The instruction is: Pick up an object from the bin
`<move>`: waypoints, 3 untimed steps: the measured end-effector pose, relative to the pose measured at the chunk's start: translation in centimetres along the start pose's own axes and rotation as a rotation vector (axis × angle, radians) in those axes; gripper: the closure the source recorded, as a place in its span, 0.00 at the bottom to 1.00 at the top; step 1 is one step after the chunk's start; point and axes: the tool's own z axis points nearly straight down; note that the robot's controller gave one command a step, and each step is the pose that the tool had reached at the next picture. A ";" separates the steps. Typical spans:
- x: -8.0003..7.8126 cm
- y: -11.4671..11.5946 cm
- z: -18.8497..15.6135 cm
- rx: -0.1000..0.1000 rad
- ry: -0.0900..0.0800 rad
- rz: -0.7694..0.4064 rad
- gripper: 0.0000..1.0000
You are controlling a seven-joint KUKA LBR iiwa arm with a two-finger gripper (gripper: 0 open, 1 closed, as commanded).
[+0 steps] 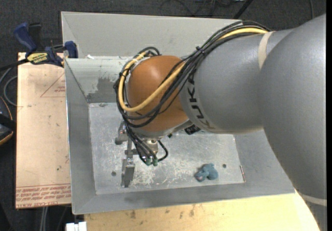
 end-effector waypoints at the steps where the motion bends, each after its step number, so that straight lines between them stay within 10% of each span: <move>1: 0.2 -11.8 8.6 -0.007 -0.027 -0.250 0.00; 2: -3.5 -12.6 -2.1 -0.001 -0.020 -0.219 0.00; 3: -9.9 -15.9 -1.8 0.002 -0.016 -0.255 0.00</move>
Offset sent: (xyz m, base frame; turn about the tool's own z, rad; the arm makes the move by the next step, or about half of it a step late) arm -0.0075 -0.1200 -0.0904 -0.2547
